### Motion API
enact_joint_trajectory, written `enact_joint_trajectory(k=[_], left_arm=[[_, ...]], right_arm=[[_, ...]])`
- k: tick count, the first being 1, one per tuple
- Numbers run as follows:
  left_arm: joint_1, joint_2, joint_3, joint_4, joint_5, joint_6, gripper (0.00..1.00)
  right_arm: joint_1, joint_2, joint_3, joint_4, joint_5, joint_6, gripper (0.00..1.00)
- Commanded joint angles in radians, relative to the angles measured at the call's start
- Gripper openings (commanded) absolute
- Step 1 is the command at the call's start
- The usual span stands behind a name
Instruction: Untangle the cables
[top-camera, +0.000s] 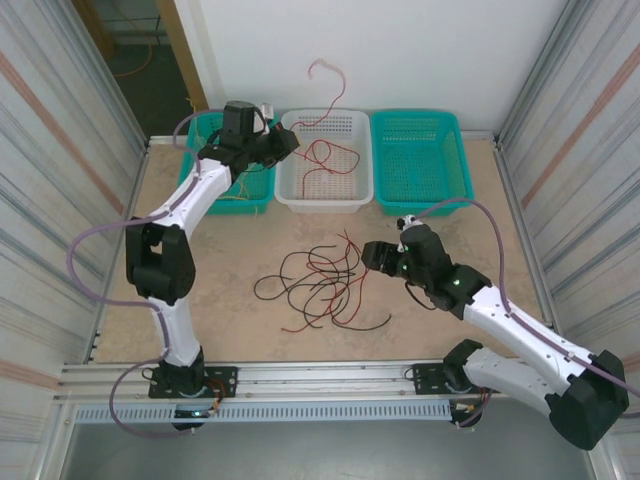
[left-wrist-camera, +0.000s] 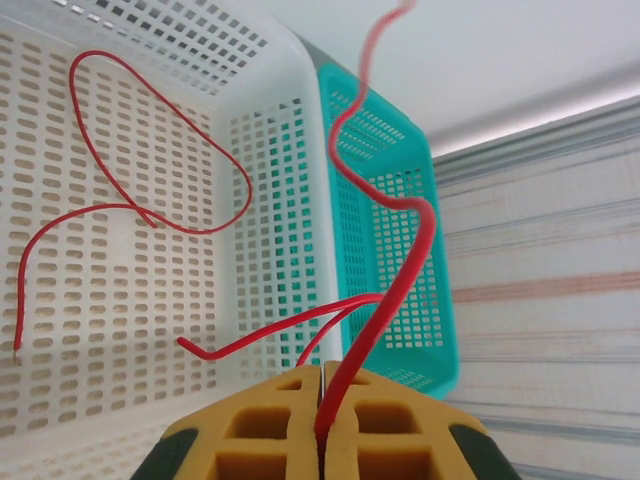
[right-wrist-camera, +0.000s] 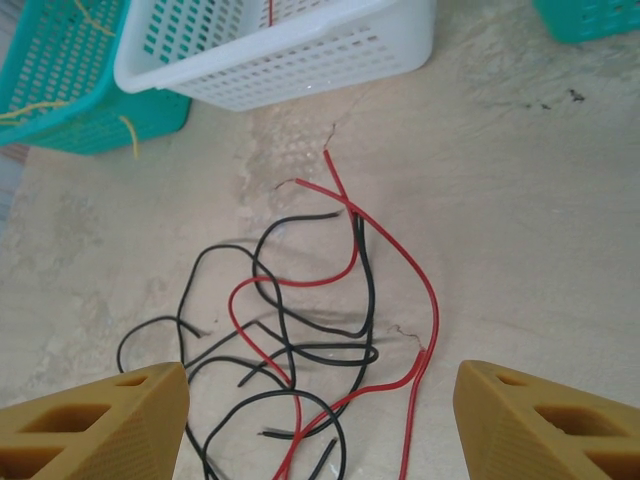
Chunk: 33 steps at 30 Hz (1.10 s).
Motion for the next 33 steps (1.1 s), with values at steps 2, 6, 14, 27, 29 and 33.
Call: enact_joint_trajectory(k=[2,6,14,27,29,33], left_arm=[[0.001,0.070,0.063,0.039,0.024,-0.040,0.01],[-0.005,0.107,0.027,0.057,0.049,-0.056,0.27],[-0.019,0.036,-0.036,0.059,0.035,0.000,0.60],[-0.046,-0.403,-0.306,0.005,-0.026,0.227,0.57],[-0.063,-0.494,-0.407,0.001,-0.040,0.265,0.56],[-0.111,-0.661,-0.583,-0.076,-0.092,0.343,0.57]], right_arm=[[-0.024,-0.014,-0.009,-0.026,0.006,0.017,0.70],[-0.041,-0.006,0.003,-0.030,-0.007,0.011,0.70],[-0.056,0.042,0.040,-0.028,-0.034,-0.002,0.69],[-0.043,0.230,0.086,-0.064,-0.109,-0.004,0.68],[-0.037,0.277,0.099,-0.069,-0.119,-0.008,0.65],[-0.019,0.339,0.121,-0.067,-0.131,-0.007,0.58]])
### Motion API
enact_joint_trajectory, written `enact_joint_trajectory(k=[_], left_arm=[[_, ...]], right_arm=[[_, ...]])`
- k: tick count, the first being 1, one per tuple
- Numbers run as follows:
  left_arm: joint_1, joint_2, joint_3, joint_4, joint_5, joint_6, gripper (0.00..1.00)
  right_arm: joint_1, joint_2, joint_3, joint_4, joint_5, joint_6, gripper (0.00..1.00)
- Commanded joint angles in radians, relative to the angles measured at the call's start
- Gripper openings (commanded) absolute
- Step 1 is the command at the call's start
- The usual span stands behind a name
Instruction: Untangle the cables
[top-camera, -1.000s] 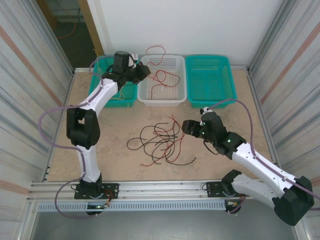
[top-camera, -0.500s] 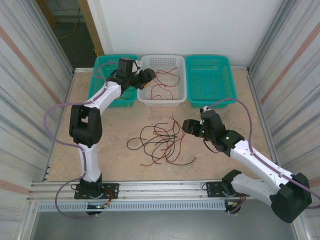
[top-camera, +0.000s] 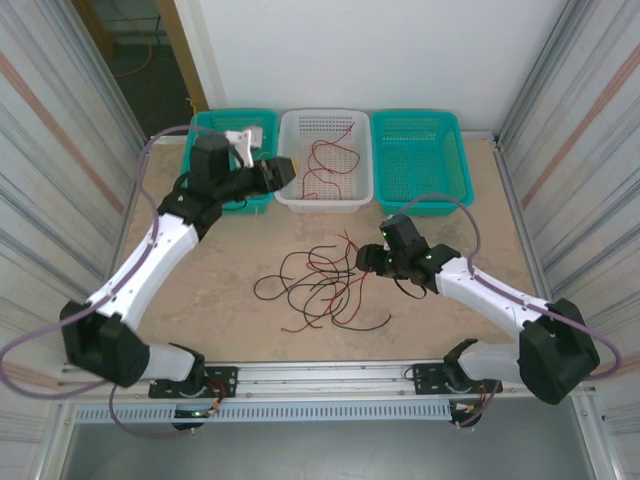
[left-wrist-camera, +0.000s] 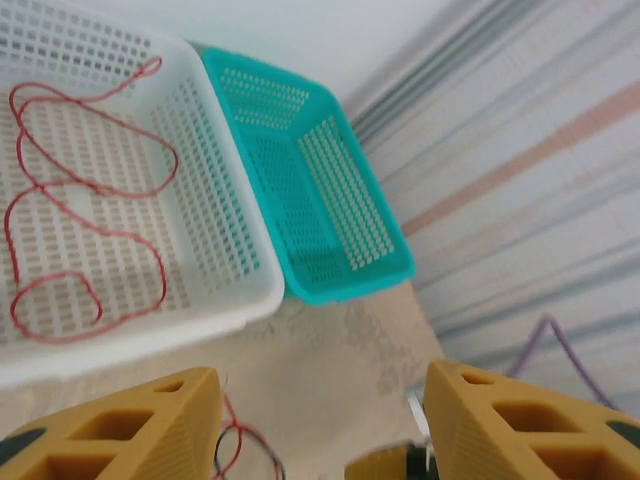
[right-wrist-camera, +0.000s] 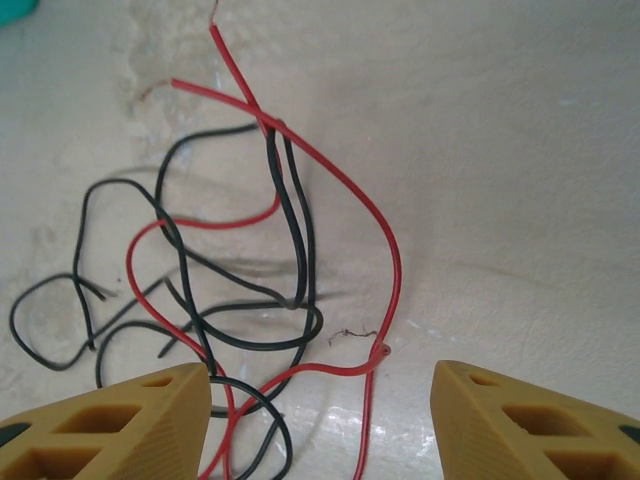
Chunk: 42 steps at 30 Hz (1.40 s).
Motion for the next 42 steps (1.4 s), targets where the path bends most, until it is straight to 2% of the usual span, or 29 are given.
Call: enact_joint_trajectory(k=[1,5,8,11,18,21,23,26,28,30,32,36,39,42], left_arm=[[-0.028,-0.088,-0.136,-0.100,-0.056,0.106,0.57],[-0.034,-0.196,-0.290,-0.101,-0.034,0.074,0.57],[-0.034,-0.239,-0.362,-0.088,-0.029,0.052,0.56],[-0.036,-0.258,-0.391,-0.071,-0.022,0.041,0.55],[-0.080,-0.232,-0.385,-0.035,-0.016,0.049,0.57],[-0.132,-0.176,-0.378,-0.031,-0.035,0.061,0.58],[-0.170,-0.143,-0.371,-0.031,-0.053,0.074,0.59],[-0.222,-0.107,-0.358,-0.033,-0.081,0.090,0.60],[-0.237,-0.095,-0.353,-0.027,-0.094,0.090,0.60],[-0.242,-0.088,-0.355,-0.016,-0.095,0.087,0.61],[-0.243,-0.088,-0.355,-0.010,-0.099,0.085,0.61],[-0.244,-0.088,-0.359,-0.005,-0.090,0.087,0.61],[-0.243,-0.089,-0.361,-0.007,-0.088,0.090,0.61],[-0.243,-0.087,-0.366,-0.005,-0.084,0.091,0.62]], right_arm=[[0.025,0.029,0.036,-0.017,-0.019,0.005,0.57],[0.049,0.037,0.001,0.016,0.014,0.039,0.55],[0.030,0.061,-0.007,0.034,0.017,0.053,0.52],[0.004,0.094,-0.006,0.043,0.015,0.067,0.46],[-0.005,0.155,-0.001,0.065,0.018,0.084,0.45],[-0.003,0.168,0.001,0.075,0.011,0.086,0.25],[0.007,0.158,0.008,0.070,0.016,0.080,0.20],[0.023,0.134,0.031,0.023,0.055,0.065,0.23],[0.025,0.122,0.035,-0.002,0.080,0.062,0.34],[0.018,0.120,0.026,-0.009,0.087,0.065,0.52],[0.004,0.132,0.018,0.006,0.069,0.070,0.53],[-0.004,0.164,0.010,0.064,0.028,0.070,0.38],[-0.001,0.184,0.019,0.085,0.006,0.074,0.20],[0.006,0.182,0.030,0.088,0.002,0.068,0.11]])
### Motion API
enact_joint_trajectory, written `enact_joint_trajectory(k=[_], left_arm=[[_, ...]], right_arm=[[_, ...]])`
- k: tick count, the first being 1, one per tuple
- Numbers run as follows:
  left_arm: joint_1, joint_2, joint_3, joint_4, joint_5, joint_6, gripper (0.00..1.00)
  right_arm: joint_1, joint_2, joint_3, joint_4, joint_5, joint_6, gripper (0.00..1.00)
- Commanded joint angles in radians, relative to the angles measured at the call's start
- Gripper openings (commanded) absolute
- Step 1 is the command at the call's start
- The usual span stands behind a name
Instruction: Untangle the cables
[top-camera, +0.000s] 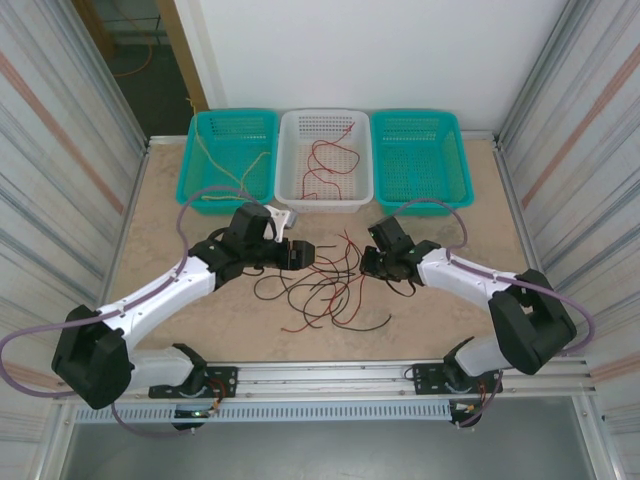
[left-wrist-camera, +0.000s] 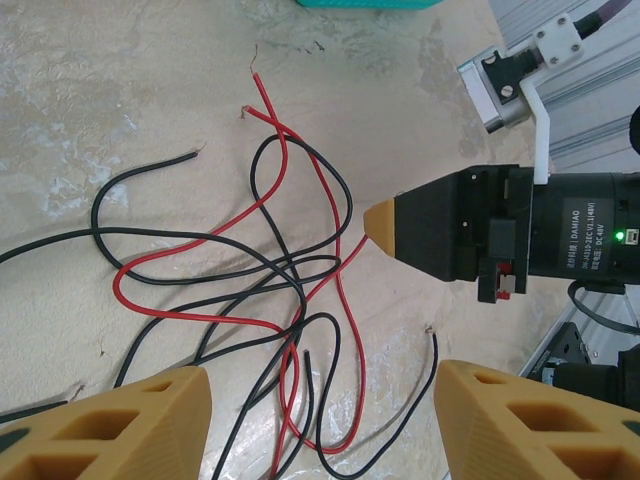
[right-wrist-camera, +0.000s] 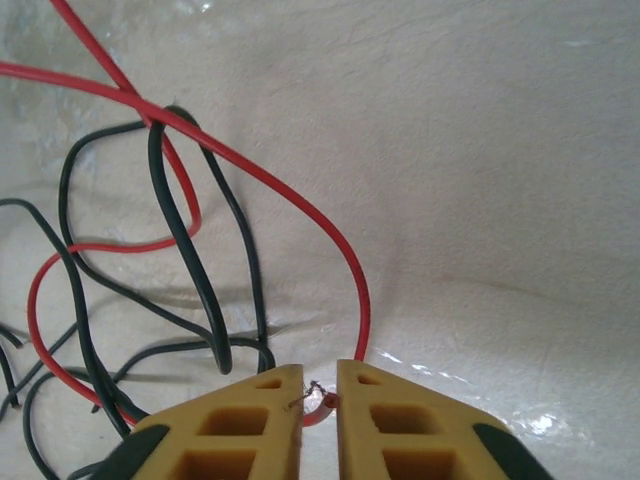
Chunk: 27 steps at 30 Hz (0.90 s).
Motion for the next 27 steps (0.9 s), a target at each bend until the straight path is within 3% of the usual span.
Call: enact_joint_trajectory(k=[1,3,13,20,27], left_arm=[[-0.003,0.000,0.019,0.027,-0.003,0.022,0.62],[-0.004,0.003,0.015,0.034,0.001,0.024,0.63],[-0.052,0.011,0.043,0.095,0.006,0.063,0.64],[-0.084,0.000,0.059,0.199,0.000,0.098,0.71],[-0.089,0.003,0.084,0.186,-0.017,0.135,0.69]], right_arm=[[0.011,0.000,0.030,0.009,-0.015,-0.014,0.08],[0.020,-0.024,0.044,-0.010,-0.007,-0.030,0.00],[0.133,-0.279,0.179,-0.094,0.069,-0.192,0.00],[0.193,-0.337,0.326,-0.135,0.114,-0.254,0.00],[0.210,-0.379,0.416,-0.089,0.080,-0.282,0.00]])
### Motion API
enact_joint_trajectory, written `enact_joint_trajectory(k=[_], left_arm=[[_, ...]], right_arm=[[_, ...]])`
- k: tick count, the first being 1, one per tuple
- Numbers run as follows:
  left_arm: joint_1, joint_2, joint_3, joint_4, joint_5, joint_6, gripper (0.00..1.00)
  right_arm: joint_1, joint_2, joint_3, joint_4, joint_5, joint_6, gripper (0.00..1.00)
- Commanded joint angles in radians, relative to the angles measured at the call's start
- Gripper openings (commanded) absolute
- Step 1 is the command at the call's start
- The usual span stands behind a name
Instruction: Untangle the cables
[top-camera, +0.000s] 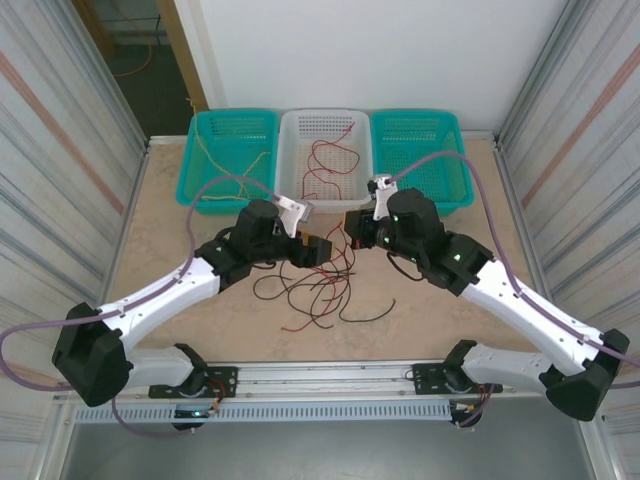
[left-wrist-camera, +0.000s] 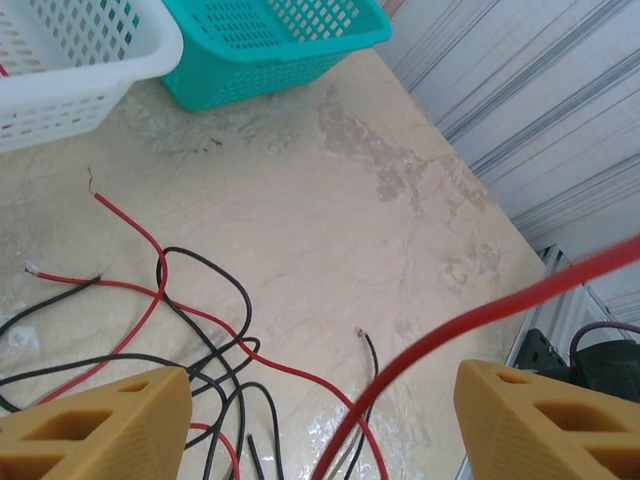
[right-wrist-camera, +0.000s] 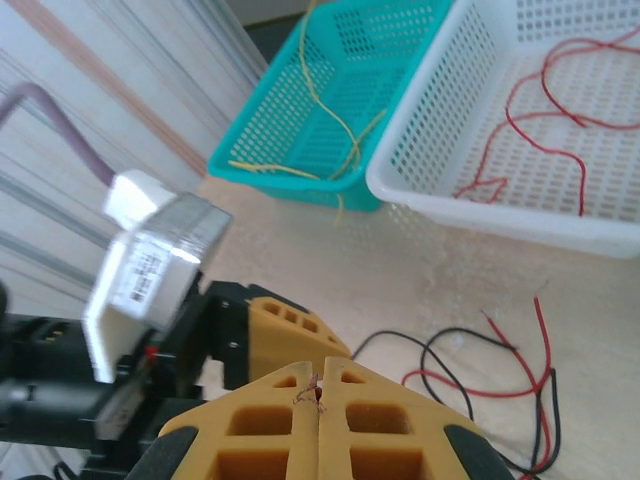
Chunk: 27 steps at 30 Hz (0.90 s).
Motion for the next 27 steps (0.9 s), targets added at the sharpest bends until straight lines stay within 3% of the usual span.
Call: enact_joint_trajectory(k=[1,8,14,17,21,24,27], left_arm=[[-0.005,-0.003,0.047,0.016,-0.002,0.043,0.66],[-0.006,0.021,0.039,0.039,0.054,0.016,0.45],[-0.007,0.006,0.046,0.038,0.058,-0.008,0.02],[-0.007,-0.018,0.083,0.012,0.068,-0.010,0.00],[-0.007,-0.070,0.158,-0.022,0.091,0.001,0.00],[-0.006,-0.109,0.218,-0.050,0.089,0.029,0.00],[-0.002,-0.123,0.281,-0.089,0.106,0.054,0.00]], right_arm=[[0.007,-0.034,0.057,0.011,-0.005,-0.045,0.00],[0.005,-0.038,0.122,0.032,0.004,-0.073,0.00],[0.001,-0.030,0.146,0.038,-0.001,-0.080,0.00],[-0.014,-0.028,0.146,0.028,0.009,-0.068,0.01],[-0.062,-0.032,0.108,0.023,0.007,-0.018,0.42],[-0.107,-0.031,0.051,0.041,-0.031,0.033,0.61],[-0.145,0.002,-0.013,0.056,-0.086,0.063,0.67]])
